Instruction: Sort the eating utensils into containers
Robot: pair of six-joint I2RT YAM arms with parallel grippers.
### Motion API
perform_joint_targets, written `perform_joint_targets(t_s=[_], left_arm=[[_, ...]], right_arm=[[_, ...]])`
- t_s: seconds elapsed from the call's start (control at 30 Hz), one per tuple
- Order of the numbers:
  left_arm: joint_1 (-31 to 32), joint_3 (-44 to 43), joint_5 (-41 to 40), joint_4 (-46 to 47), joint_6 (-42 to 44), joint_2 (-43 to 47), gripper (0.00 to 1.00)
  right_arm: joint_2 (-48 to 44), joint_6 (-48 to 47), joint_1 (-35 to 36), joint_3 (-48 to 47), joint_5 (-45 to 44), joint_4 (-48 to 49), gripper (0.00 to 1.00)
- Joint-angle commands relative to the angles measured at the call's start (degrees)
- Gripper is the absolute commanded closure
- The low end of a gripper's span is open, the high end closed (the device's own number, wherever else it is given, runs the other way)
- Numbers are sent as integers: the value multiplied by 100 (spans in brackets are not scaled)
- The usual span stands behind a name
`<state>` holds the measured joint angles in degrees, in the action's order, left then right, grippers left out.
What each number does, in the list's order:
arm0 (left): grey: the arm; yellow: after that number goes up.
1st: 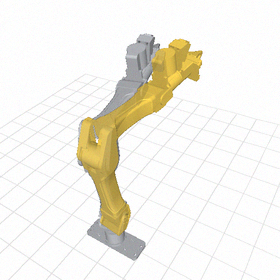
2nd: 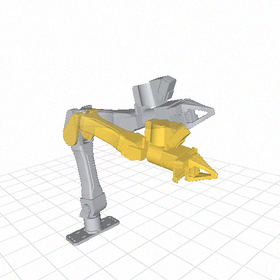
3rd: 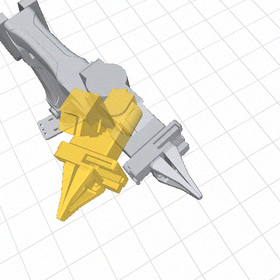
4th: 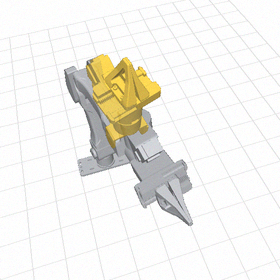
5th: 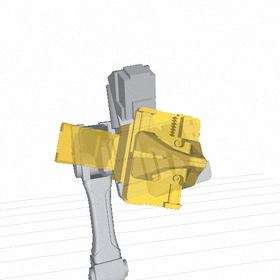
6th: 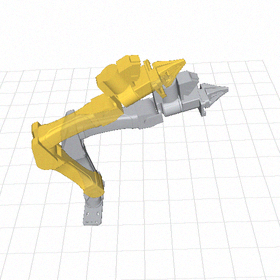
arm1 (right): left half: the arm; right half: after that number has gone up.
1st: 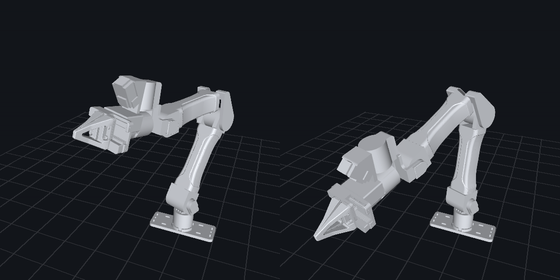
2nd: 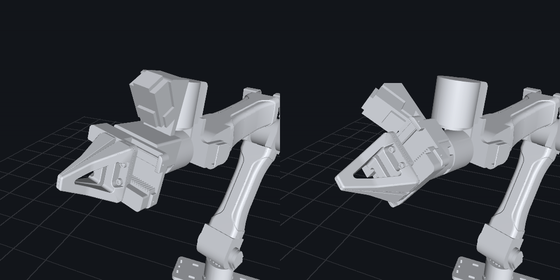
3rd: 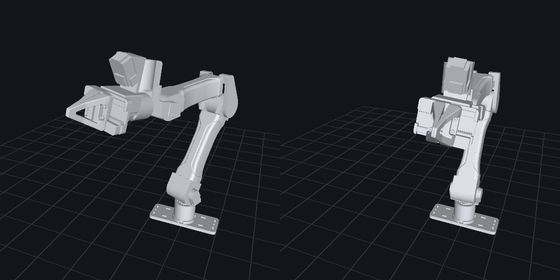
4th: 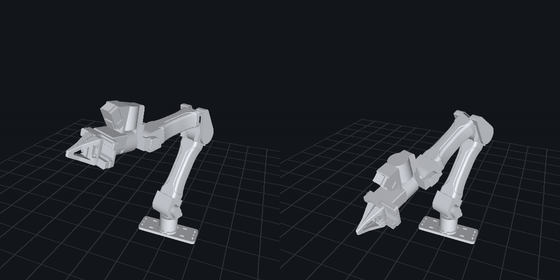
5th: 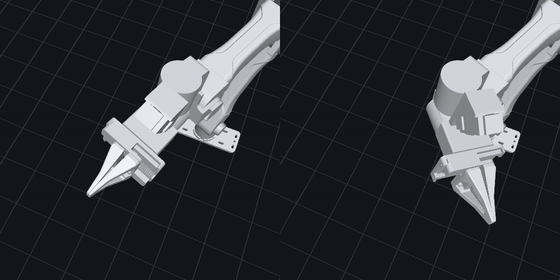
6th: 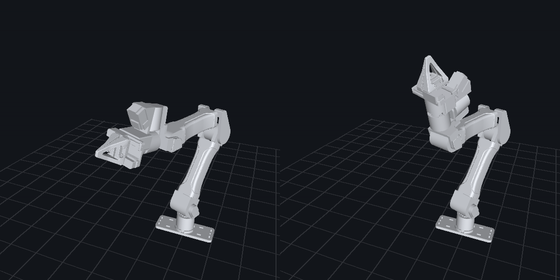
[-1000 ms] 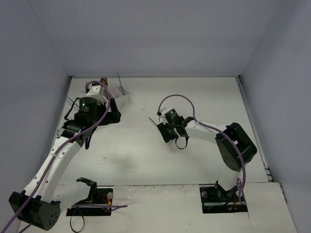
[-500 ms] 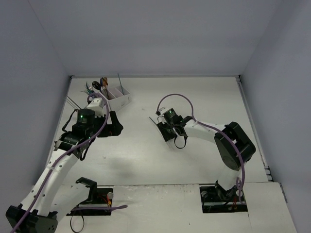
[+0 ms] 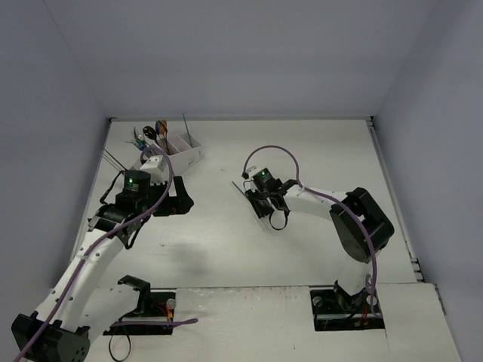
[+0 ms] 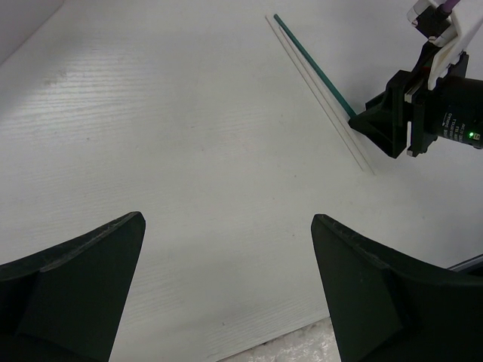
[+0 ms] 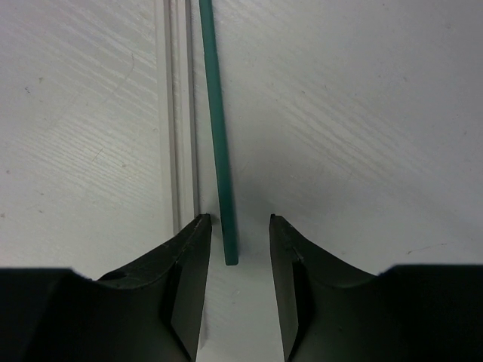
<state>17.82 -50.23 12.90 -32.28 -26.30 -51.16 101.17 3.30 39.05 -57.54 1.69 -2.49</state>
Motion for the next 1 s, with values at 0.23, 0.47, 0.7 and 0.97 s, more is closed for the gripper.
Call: perform_joint_targets(t_s=[0.23,0.47,0.7,0.97], left_arm=[[-16,-57,186,270,-130,-98,9],[49,-96,545,620,-539,-149,9],[445,-307,534,1528,-1193,-483,9],[1154,-400,-133,3103,-1842,-902,9]], right_arm=[[170,-31,-29,-223,-309,-16,97],[-405,-95,-51,-279,-590,-11,100],[-1446,48,591,-396,-855,93,100],[-2522,503,884,-285,-341,745,100]])
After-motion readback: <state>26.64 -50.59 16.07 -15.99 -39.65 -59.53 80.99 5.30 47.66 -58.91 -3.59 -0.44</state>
